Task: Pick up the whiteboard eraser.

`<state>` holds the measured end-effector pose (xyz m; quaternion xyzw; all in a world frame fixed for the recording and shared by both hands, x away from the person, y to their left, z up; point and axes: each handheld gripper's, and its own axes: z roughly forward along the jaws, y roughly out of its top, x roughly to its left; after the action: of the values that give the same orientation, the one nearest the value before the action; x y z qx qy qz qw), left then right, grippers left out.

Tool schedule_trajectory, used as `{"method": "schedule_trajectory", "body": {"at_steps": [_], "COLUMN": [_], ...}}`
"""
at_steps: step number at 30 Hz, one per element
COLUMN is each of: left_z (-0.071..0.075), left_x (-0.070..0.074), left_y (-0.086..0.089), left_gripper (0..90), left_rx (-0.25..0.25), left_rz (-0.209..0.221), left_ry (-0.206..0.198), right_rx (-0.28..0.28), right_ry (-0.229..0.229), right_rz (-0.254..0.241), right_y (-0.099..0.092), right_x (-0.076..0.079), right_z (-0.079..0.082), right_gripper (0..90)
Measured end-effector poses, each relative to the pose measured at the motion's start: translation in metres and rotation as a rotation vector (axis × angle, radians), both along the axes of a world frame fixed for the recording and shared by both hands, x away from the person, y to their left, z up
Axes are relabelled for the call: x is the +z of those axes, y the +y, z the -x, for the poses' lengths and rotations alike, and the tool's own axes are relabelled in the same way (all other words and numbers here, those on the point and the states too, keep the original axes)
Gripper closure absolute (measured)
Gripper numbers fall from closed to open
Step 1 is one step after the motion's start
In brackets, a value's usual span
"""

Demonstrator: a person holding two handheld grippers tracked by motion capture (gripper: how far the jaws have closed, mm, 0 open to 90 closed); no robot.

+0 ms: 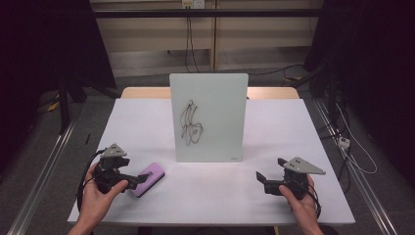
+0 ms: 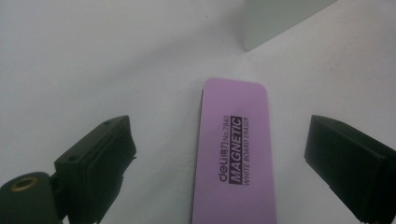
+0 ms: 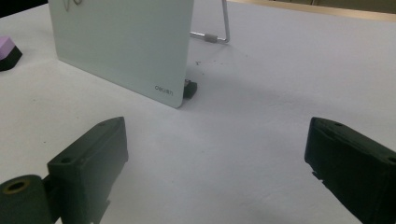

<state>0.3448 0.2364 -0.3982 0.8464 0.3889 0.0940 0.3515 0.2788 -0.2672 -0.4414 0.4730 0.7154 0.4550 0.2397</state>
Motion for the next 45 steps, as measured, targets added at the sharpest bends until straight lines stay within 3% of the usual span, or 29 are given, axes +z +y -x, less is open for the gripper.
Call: {"method": "schedule_trajectory", "body": {"at_steps": [6, 14, 25, 31, 37, 45], "left_z": [0.001, 0.004, -0.006, -0.014, -0.021, -0.022], "left_x": [-0.002, 0.0, -0.005, -0.007, -0.013, -0.024], "left_y": [0.002, 0.002, -0.014, -0.025, -0.03, -0.033], "left_gripper": [10.7, 11.1, 14.2, 14.4, 21.1, 32.1], "left_rx": [-0.004, 0.0, -0.051, -0.075, -0.123, -0.143], "left_rz": [-0.002, -0.08, -0.156, -0.171, -0.177, -0.193], "left_ry": [0.009, 0.046, 0.094, 0.11, 0.155, 0.189], "right_rx": [0.013, 0.016, 0.017, 0.025, 0.023, 0.026], "right_ry": [-0.002, -0.004, -0.002, 0.003, 0.005, 0.005], "right_rz": [0.016, 0.021, 0.024, 0.025, 0.022, 0.019], "right_y": [0.002, 0.002, 0.003, 0.004, 0.004, 0.004], "right_x": [0.0, 0.0, -0.001, -0.001, -0.001, -0.001], "right_z": [-0.001, -0.001, -0.002, -0.002, -0.002, -0.003], "right_gripper": [5.9, 6.0, 5.9, 5.8, 5.6, 5.7]}}
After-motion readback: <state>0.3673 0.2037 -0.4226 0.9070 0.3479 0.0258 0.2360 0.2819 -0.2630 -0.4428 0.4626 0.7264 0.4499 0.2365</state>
